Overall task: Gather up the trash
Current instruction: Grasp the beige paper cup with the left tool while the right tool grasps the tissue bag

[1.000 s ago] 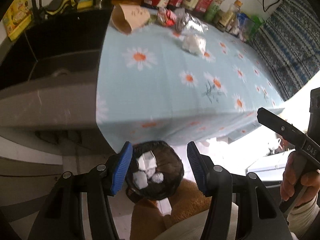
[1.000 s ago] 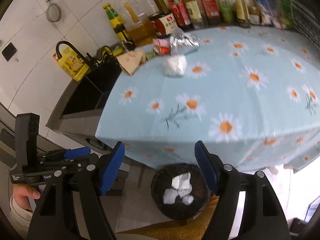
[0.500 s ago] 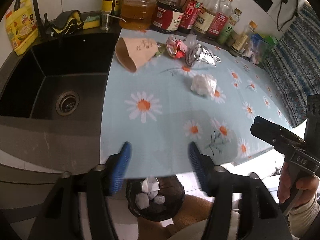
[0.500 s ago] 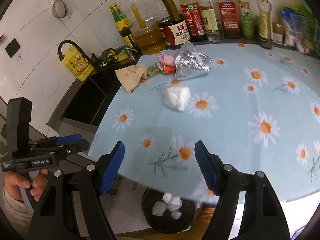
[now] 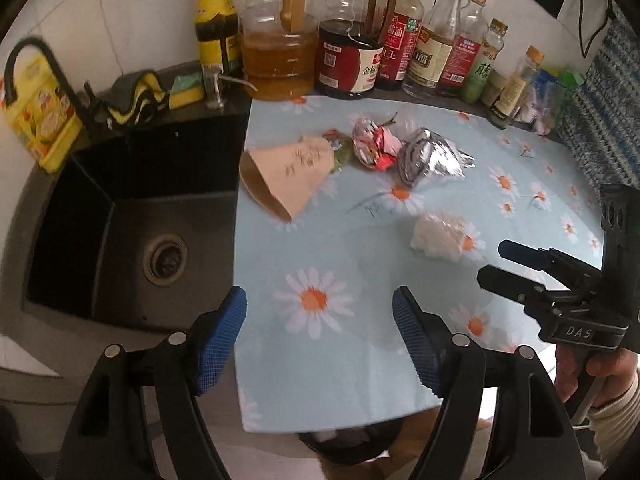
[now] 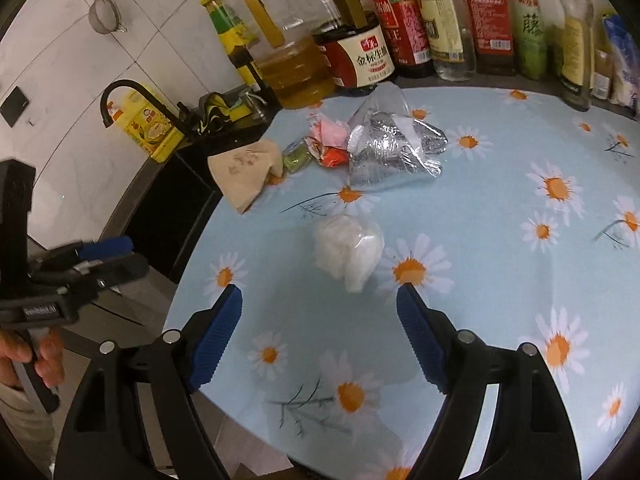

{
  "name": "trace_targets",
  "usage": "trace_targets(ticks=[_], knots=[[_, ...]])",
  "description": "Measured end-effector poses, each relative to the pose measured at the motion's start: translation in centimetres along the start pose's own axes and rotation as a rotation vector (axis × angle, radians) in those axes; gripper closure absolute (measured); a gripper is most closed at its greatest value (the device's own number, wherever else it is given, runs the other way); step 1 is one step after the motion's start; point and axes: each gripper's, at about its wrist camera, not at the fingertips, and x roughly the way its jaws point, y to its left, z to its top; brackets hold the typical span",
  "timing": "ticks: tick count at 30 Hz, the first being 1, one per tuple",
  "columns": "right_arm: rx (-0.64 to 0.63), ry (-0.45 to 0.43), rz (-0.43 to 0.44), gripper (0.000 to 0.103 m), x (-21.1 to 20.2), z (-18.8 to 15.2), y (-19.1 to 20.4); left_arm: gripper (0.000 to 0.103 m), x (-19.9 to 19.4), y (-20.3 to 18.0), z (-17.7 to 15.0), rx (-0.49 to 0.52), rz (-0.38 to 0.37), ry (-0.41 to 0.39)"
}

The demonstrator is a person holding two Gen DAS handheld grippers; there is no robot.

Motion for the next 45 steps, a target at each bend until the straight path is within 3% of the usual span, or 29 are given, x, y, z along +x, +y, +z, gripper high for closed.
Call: trace_targets(ticks=[22, 35, 45], knots=[[-0.023, 0.059, 0.060, 0.024, 4.7, 2.4, -2.6, 0.022, 8.3, -1.3, 8.2, 0.269, 0.160, 0.154], [-0.051, 0.055, 0.047, 0.051, 5.3, 2.3, -2.6, 0.022, 12.3, -1.8, 10.0, 0.415, 0.234, 0.237], [-0.051, 0.033, 0.050, 0.053, 4.9, 2.2, -2.7, 0.022, 13.1, -3.3, 10.8, 0.501, 0.262, 0.240]])
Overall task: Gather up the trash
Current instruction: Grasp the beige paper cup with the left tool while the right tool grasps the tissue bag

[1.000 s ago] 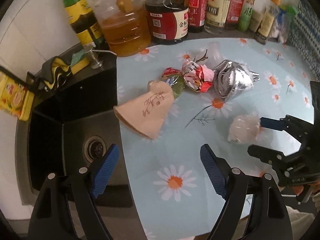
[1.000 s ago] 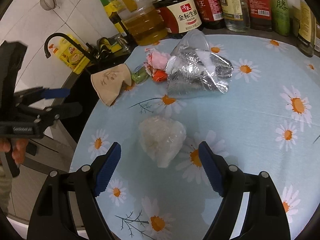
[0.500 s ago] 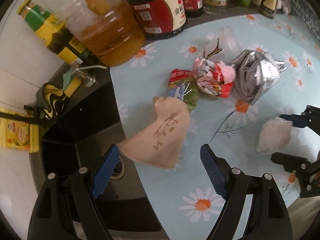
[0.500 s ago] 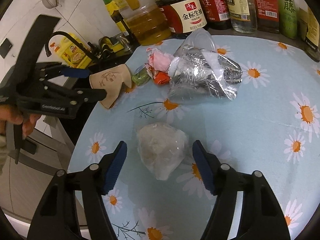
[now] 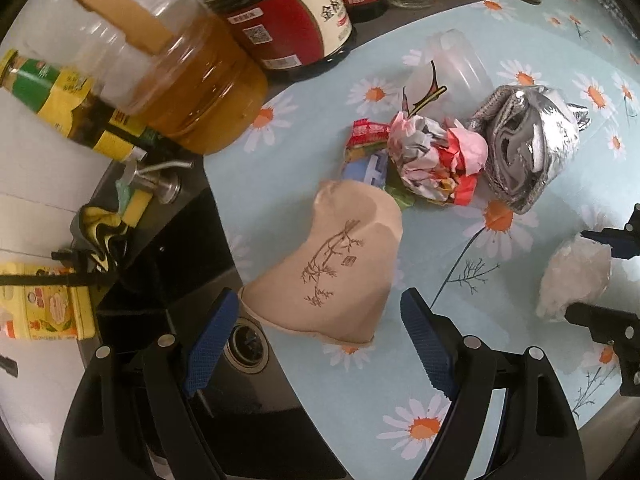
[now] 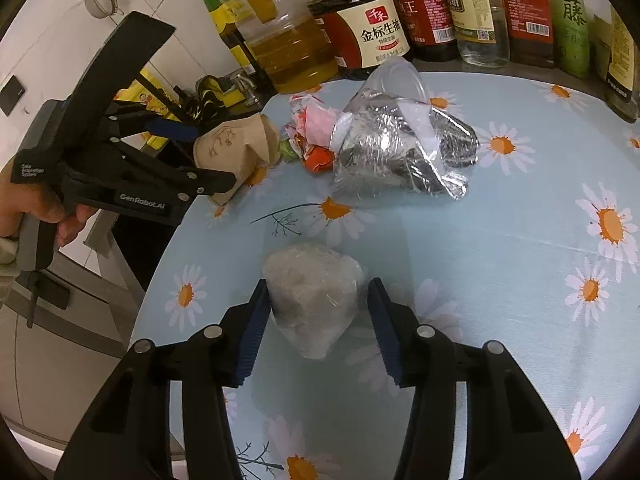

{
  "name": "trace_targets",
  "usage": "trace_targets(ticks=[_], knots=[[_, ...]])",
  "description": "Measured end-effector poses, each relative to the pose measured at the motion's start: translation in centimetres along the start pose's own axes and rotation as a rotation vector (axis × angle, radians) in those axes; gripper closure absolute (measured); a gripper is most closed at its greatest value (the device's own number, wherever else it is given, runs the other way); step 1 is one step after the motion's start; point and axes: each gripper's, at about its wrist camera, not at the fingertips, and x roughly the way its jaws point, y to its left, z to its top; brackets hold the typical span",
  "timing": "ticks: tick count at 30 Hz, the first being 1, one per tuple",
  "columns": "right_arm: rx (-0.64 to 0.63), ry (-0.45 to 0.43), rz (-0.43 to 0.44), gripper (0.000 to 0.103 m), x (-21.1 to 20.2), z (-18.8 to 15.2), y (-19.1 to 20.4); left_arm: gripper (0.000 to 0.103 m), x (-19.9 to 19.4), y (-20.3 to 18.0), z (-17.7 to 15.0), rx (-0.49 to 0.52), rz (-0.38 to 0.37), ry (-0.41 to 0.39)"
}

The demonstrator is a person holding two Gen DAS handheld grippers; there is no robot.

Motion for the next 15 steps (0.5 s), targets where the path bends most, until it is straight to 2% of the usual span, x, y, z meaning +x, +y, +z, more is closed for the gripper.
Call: trace_targets(ticks=[7, 11, 15], knots=[[0.007, -0.018, 0.006, 0.053, -0.7, -0.4, 0.0, 0.022, 1.1, -0.3, 0.9, 0.050, 0.051, 0.004], [0.017, -0.025, 0.007, 0.053, -1.2, -0.9, 0.0, 0.022, 1.7, -0.3, 1.1, 0.058, 0.051, 0.016], [0.025, -0.030, 0.006, 0.053, -1.5, -1.0, -0.1, 0.022, 1.5, -0.5, 1.3, 0.061, 0.046, -0.004]])
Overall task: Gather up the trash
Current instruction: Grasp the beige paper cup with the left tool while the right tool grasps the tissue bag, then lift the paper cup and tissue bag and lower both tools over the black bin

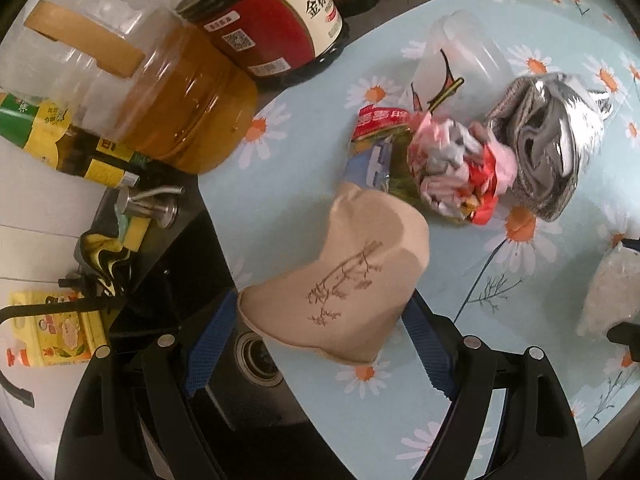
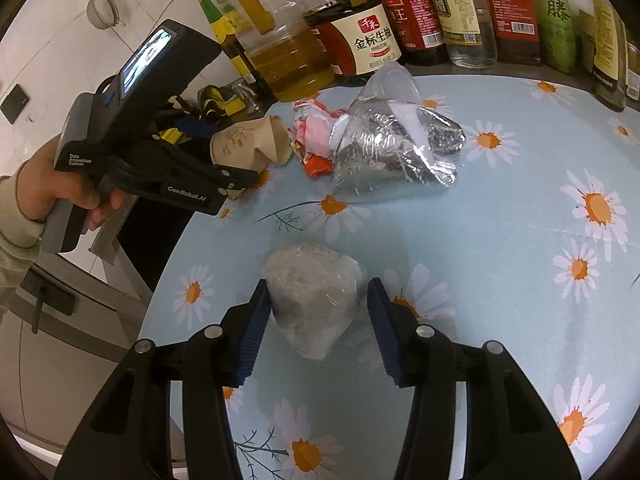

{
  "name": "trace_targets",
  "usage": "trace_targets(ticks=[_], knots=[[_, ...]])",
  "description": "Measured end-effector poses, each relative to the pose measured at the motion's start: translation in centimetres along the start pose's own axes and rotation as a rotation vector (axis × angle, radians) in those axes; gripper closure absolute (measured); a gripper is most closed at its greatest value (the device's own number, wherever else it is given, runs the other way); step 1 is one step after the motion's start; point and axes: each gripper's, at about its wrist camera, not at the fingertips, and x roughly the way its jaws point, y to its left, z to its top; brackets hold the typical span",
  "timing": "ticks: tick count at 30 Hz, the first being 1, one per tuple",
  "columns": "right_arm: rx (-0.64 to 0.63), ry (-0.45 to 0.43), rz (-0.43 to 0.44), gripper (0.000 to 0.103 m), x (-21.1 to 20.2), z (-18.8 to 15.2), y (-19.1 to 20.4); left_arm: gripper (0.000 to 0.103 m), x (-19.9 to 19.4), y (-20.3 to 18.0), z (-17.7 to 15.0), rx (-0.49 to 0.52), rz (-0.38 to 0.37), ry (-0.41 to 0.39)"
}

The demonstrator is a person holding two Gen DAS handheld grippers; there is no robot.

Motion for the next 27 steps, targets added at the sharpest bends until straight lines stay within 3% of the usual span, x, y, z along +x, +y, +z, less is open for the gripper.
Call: trace_targets(ticks=[18, 27], knots=[[-0.008, -0.021, -0.036, 0.053, -1.7, -1.1, 1.1, 0.026, -1.9, 0.1, -2.0, 0.009, -0.007, -0.093], [-0.020, -0.036, -0.084, 0.053, -3.3, -2.5, 2.6, 0.026, -5.2, 0.7, -5.6, -0.098, -0.126, -0.154]])
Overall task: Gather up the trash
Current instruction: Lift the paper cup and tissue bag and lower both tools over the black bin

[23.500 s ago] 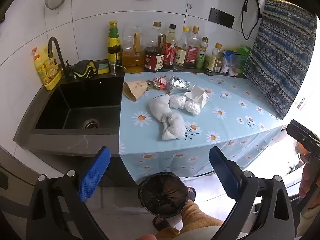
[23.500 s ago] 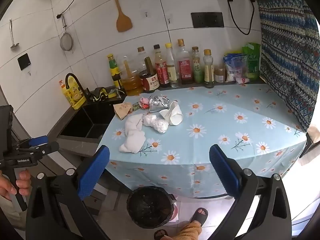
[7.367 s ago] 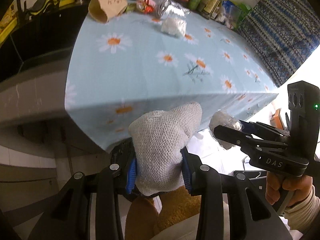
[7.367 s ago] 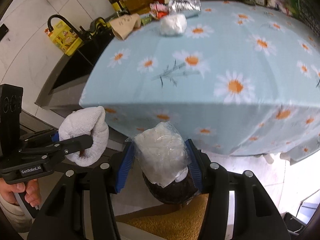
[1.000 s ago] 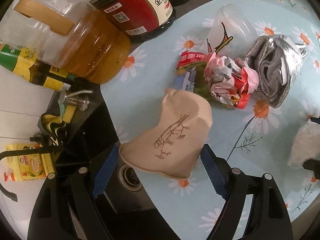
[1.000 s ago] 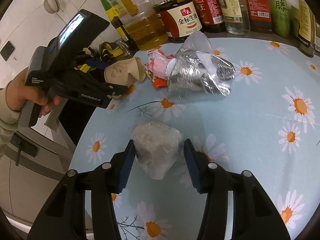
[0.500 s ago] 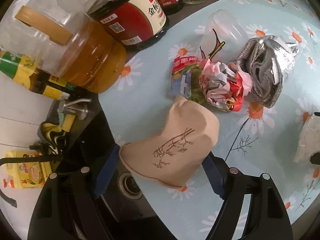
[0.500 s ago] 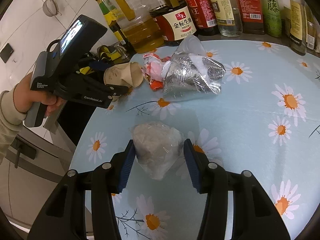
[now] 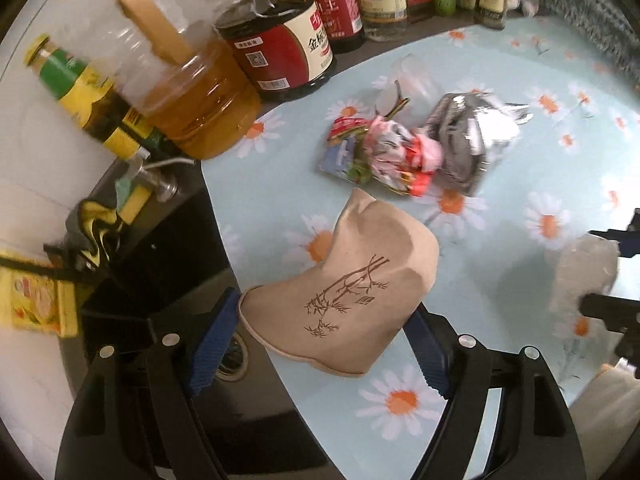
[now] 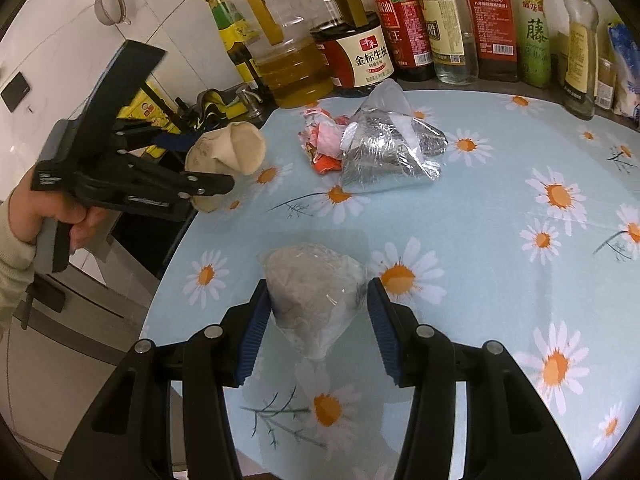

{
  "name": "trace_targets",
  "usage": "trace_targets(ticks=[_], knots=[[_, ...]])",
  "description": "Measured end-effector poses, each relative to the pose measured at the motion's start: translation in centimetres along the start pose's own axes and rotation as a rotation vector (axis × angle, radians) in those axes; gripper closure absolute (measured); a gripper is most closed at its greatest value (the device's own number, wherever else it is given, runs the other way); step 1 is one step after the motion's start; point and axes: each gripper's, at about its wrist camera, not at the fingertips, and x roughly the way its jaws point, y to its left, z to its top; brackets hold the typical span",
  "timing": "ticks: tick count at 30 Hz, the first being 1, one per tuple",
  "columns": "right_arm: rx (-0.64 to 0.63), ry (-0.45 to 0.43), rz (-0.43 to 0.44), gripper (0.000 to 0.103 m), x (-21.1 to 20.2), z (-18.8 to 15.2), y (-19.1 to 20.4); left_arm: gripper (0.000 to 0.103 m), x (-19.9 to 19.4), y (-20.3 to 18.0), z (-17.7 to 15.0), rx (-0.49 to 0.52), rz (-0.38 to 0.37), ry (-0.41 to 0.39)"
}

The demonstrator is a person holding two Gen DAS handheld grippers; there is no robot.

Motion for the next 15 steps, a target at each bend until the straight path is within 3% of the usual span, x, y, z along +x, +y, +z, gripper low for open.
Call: trace_targets(ticks=[15], knots=[[0.004, -0.020, -0.096, 0.053, -3.4, -5.5, 5.1, 0.026, -5.9, -1.5, -9.7, -0.101, -0.132, -0.123]])
